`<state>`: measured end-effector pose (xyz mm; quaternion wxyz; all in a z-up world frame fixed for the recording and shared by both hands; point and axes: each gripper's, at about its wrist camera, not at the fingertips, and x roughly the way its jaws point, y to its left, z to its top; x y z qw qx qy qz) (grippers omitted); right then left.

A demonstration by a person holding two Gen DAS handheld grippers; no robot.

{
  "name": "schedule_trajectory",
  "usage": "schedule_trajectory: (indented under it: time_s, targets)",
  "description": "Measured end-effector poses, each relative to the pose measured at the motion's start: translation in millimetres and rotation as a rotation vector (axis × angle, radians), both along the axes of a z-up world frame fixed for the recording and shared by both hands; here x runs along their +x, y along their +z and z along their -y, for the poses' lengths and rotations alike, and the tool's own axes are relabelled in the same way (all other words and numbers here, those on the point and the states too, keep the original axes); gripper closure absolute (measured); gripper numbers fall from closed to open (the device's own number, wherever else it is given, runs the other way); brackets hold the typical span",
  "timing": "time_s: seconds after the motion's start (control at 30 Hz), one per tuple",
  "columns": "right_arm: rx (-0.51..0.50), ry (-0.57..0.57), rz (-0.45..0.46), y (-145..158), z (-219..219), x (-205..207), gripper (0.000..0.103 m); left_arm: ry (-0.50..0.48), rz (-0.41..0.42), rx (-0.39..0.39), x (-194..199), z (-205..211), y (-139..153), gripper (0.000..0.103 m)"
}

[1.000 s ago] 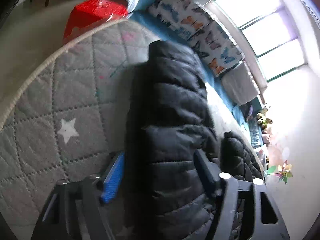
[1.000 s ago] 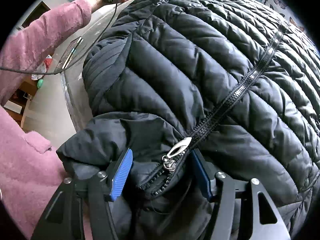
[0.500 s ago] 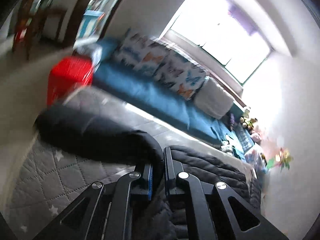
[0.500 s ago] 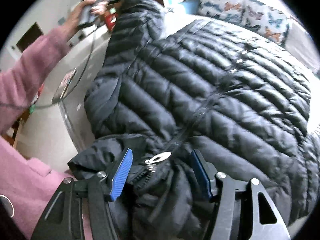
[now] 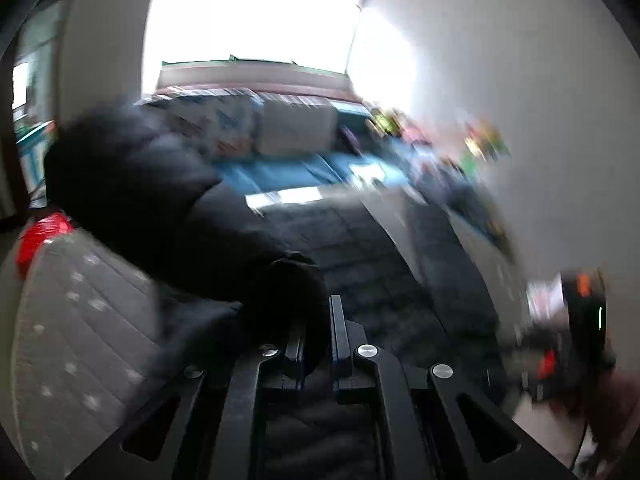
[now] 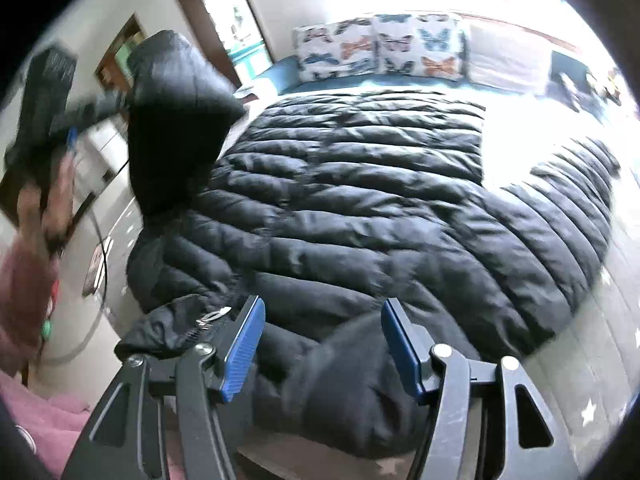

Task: Fold large clothes
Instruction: 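Lift the sleeve with the left gripper and fold it across the jacket while the right holds the hem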

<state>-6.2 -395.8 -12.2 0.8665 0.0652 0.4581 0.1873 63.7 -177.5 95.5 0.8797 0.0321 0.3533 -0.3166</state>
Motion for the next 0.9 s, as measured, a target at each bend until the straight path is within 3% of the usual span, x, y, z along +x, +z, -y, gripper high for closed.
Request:
schedule_trajectory:
  time_s: [0.2, 0.37, 0.47, 0.5, 0.57, 0.7, 0.77, 0.9]
  targets:
    - [0.037, -0.086, -0.046, -13, 30, -6, 0.037, -0.164, -0.158, 0.204, -59, 84, -104, 0.090]
    - [0.077, -0.095, -0.062, -15, 37, -7, 0.037, -0.171, -0.202, 0.254, -70, 97, -144, 0.079]
    - [0.126, -0.090, -0.060, -10, 40, -8, 0.037, -0.183, -0.217, 0.234, -69, 94, -142, 0.063]
    - [0.129, -0.094, -0.057, -8, 41, -8, 0.037, -0.199, -0.238, 0.195, -69, 92, -139, 0.046]
    - [0.116, -0.104, -0.029, 2, 41, -6, 0.037, -0.215, -0.273, 0.137, -64, 86, -129, 0.026]
    - [0.099, -0.101, 0.044, 24, 35, 3, 0.037, -0.218, -0.218, 0.147, -52, 74, -95, 0.026]
    - [0.082, -0.069, 0.065, 29, 25, 12, 0.037, -0.219, -0.208, 0.117, -53, 59, -74, 0.026]
    - [0.058, 0.012, 0.062, 25, -2, 33, 0.037, -0.115, -0.160, 0.086, -39, 14, -46, 0.026]
